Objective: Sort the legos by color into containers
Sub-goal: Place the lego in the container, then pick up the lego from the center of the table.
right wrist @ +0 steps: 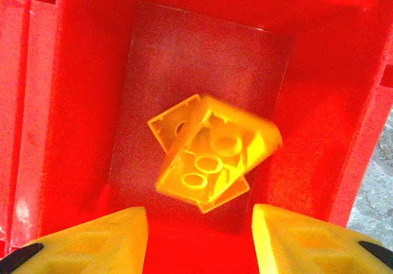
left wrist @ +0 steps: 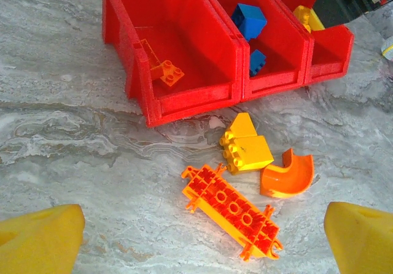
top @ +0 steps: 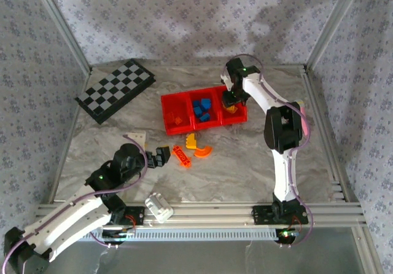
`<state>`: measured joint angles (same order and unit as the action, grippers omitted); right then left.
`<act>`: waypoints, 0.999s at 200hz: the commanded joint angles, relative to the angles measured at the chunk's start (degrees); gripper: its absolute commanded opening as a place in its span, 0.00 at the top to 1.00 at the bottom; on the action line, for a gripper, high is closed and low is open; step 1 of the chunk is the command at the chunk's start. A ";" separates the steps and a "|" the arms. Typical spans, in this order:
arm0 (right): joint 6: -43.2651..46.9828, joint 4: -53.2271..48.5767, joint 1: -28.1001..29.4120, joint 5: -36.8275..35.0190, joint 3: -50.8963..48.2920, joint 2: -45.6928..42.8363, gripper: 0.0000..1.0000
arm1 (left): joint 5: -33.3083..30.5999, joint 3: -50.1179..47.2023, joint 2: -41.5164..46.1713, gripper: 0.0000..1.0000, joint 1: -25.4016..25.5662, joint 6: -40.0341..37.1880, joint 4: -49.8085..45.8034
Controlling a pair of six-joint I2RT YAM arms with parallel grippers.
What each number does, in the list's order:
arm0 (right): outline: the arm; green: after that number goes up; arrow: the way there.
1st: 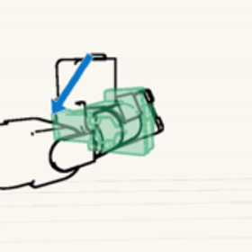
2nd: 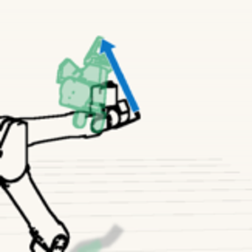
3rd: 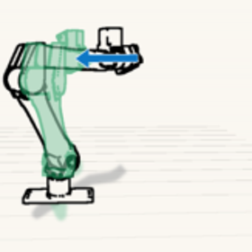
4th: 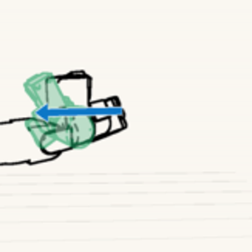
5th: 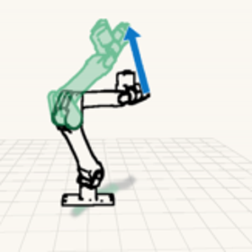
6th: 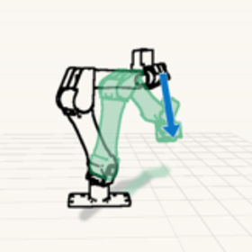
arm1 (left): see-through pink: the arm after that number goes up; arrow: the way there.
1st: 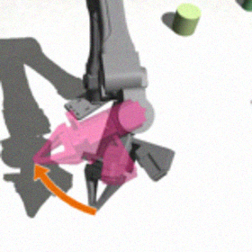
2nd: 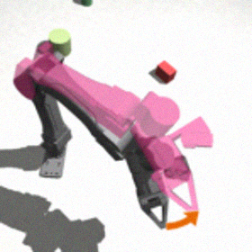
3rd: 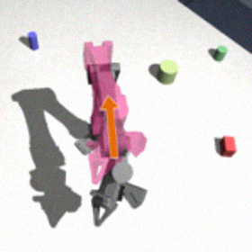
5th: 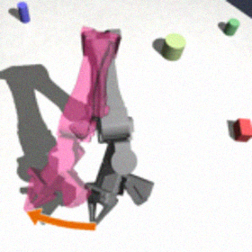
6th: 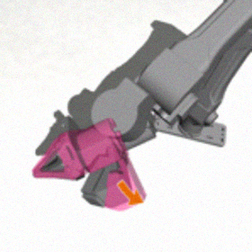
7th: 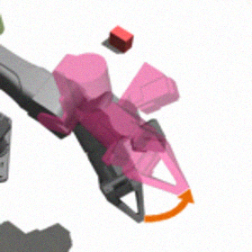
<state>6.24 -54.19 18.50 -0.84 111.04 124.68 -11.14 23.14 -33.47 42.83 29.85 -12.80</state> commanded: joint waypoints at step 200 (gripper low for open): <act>29.89 22.61 21.77 2.26 -53.06 -41.90 0.37 | -12.05 -8.02 -0.31 0.00 2.92 17.40 2.32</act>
<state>24.14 -34.85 36.56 3.66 63.33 85.34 -20.25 16.91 -38.15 46.09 42.02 -8.54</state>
